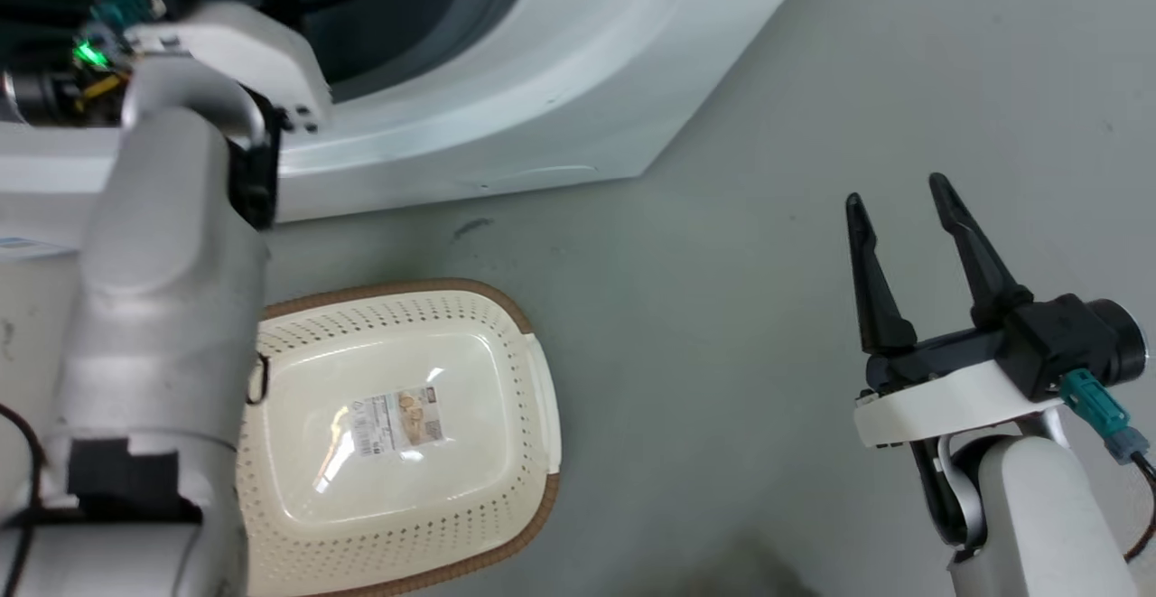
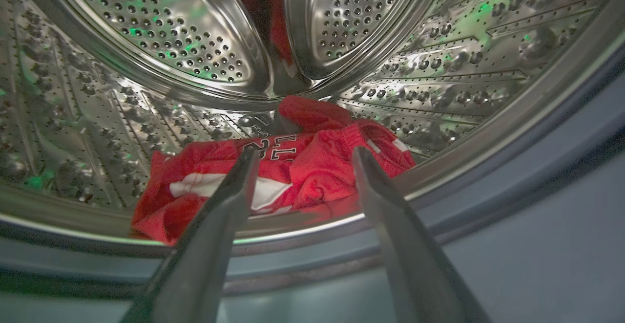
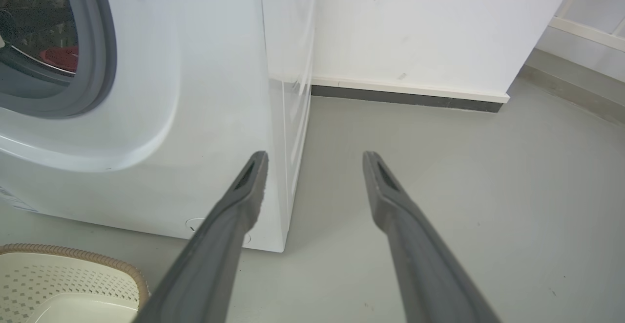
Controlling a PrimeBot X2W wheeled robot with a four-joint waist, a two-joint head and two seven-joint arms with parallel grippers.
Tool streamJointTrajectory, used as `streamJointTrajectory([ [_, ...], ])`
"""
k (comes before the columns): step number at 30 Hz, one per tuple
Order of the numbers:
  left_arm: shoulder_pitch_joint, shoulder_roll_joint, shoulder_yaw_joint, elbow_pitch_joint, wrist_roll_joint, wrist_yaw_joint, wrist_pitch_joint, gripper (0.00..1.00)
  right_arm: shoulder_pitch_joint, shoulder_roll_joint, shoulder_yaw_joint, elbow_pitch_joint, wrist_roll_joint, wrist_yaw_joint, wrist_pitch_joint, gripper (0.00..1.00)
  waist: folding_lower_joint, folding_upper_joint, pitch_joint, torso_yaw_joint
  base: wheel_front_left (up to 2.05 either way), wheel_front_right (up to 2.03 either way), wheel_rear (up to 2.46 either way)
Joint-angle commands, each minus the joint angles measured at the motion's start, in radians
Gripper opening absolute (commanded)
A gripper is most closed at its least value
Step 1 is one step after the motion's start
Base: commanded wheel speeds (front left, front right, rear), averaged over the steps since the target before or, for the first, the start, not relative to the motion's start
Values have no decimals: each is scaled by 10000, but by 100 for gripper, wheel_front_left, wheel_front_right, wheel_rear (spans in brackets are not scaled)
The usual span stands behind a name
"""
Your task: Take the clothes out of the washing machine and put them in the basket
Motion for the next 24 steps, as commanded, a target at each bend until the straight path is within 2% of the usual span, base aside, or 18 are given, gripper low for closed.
streamJointTrajectory([
  [1,-448,183,-4,256,15,-57,201,100,-220,13,98,97,109,-7,-82,100,-2,0,463,-422,0,0,0],
  [6,-1852,700,-48,1244,20,-229,1328,100,-493,16,425,463,488,-7,-215,100,-2,0,931,-835,0,0,0],
  [16,-3744,1284,-257,2541,63,-265,4105,100,-960,16,1015,773,1080,-7,-275,100,-2,0,1595,-1528,0,0,0],
  [24,-4825,1593,-363,3139,53,77,6282,100,-1105,16,1302,809,1422,-7,-275,100,-2,0,2016,-1952,0,0,0],
])
